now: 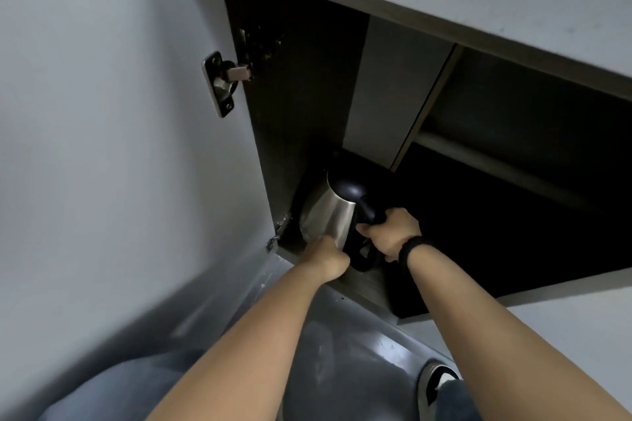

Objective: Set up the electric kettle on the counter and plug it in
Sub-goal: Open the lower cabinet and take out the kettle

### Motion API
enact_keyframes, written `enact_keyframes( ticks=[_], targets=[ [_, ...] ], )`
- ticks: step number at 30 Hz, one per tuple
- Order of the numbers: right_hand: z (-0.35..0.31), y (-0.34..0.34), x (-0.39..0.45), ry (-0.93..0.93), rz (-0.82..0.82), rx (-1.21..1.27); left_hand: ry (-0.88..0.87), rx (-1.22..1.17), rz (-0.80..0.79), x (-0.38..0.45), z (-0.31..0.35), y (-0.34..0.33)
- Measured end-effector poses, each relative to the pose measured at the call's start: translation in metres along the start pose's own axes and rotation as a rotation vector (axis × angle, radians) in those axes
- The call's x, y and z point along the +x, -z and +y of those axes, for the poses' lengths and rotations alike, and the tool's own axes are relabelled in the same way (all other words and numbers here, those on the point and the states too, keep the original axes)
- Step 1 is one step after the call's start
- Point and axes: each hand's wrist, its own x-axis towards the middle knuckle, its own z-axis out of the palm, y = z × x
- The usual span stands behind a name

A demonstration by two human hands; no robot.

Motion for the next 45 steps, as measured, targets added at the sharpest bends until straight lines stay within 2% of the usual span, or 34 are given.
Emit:
enact_keyframes(
  ticks=[5,14,25,31,40,45],
  targets=[
    [0.002,0.002,-0.001,-0.012,-0.013,0.008,0.037,-0.002,-0.012,0.02,-0.005,-0.029],
    [0.005,0.011,-0.003,-0.007,-0.029,0.022,0.003,0.057,0.025,0.04,-0.027,-0.057],
    [0.006,0.032,-0.008,-0.083,-0.022,0.228,-0.03,-0.093,0.233,0.051,-0.035,-0.068],
    [0.007,0.046,-0.013,-0.084,0.006,0.34,-0.164,-0.133,0.301,0.037,-0.028,-0.06],
    [0.003,0.054,-0.04,0.001,0.051,0.352,-0.426,-0.245,0.426,-0.002,-0.012,-0.033],
    [0.0,0.053,-0.059,0.021,0.049,0.349,-0.448,-0.433,0.372,-0.028,-0.003,-0.027]
  ],
)
